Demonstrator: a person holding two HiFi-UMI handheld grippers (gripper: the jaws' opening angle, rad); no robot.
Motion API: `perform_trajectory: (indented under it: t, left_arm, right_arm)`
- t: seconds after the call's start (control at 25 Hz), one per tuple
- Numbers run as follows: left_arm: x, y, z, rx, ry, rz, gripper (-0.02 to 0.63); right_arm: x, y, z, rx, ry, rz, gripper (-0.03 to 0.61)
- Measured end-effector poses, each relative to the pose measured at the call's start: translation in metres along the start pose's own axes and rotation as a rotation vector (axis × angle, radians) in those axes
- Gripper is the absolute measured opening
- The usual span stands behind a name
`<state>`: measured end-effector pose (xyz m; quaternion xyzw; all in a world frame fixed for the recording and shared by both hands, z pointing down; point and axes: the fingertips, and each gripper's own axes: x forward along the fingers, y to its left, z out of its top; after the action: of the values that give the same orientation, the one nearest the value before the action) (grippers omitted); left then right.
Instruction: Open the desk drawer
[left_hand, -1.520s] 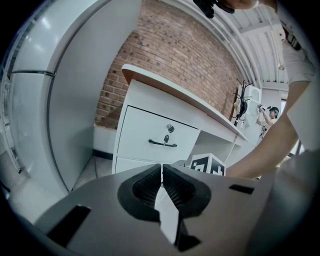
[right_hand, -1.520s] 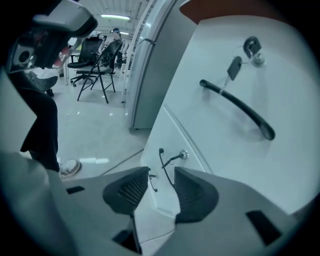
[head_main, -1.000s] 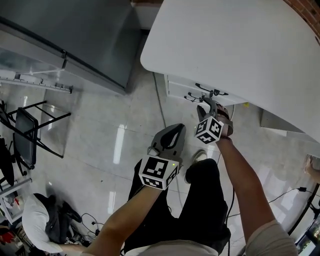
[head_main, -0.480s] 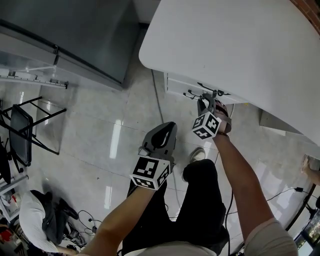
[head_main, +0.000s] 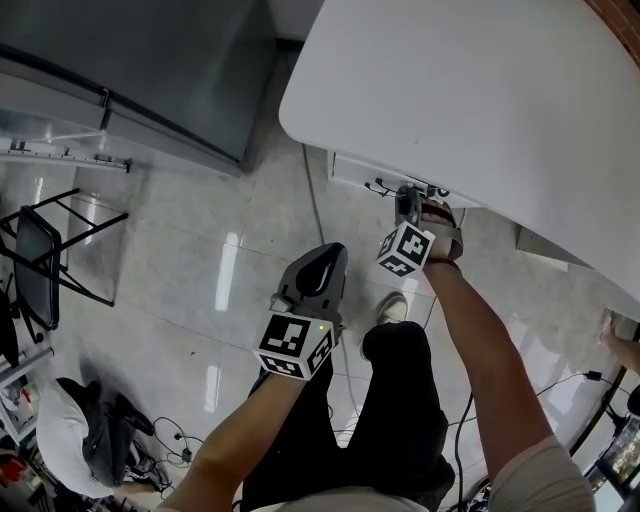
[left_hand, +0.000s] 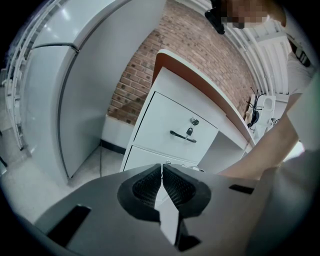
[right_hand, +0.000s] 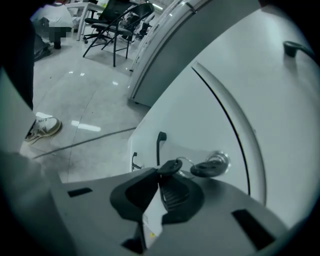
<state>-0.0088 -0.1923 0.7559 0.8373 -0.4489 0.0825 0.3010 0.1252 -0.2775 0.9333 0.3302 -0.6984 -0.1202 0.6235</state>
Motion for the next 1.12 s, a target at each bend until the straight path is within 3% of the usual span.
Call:
perform_trajectory:
  t: [0.48,1.12]
  left_arm:
    - [-0.013,-0.012,-0.007,-0.023,0.011,0.011,0.018]
    - [-0.025,-0.018,-0.009,-0.037,0.008,0.036,0.018]
  right_arm:
    - [-0.002,-0.001,-0.004,0.035,-0.005,0.039,0.026]
    - [-0.013,0.008,0.001,-0.024,-0.044,0.069,0.023]
